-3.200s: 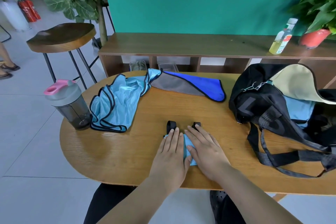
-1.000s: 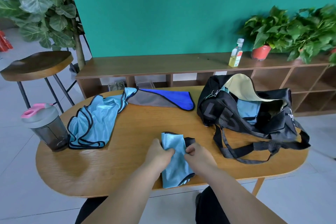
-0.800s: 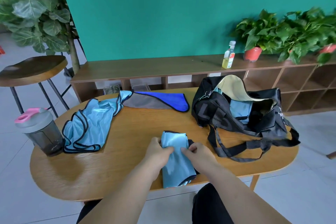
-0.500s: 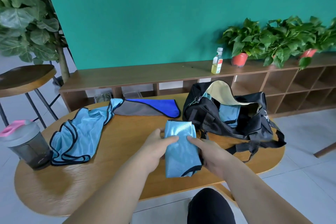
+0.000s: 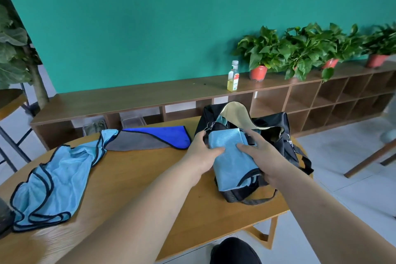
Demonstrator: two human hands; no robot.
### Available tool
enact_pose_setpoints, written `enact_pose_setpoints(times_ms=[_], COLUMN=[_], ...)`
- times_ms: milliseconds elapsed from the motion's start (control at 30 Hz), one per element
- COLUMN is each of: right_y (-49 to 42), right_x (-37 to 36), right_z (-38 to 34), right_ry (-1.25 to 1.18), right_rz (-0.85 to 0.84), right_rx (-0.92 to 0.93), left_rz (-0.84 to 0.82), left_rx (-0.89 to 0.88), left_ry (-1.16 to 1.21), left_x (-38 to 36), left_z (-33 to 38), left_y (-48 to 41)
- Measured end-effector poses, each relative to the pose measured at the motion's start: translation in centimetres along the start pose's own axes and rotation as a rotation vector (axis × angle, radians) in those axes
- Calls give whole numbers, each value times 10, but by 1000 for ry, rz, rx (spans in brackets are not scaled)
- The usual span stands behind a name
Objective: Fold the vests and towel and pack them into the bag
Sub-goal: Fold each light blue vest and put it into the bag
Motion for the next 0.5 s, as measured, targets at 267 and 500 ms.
enact_pose_setpoints(times_ms=[267, 500], right_y=[-53, -87], right_x=[67, 74], right_z=[-10, -8], right_ry=[287, 491], right_rz=[61, 83], right_rx=[-165, -216], left_rz=[98, -229], left_rx=[-369, -334], left_ry=[-934, -1328], left_x=[-31, -73], left_z=[61, 77], left_y=[-48, -112])
Point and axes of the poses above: each hand's wrist, its own y-axis away from the middle knuckle, its own x-axis out of the back of the hand, z = x × y, the point moved 7 cm from there along -y, towards the middle knuckle, and after that the axes turned 4 degrees about -z, right-handed, at the moved point
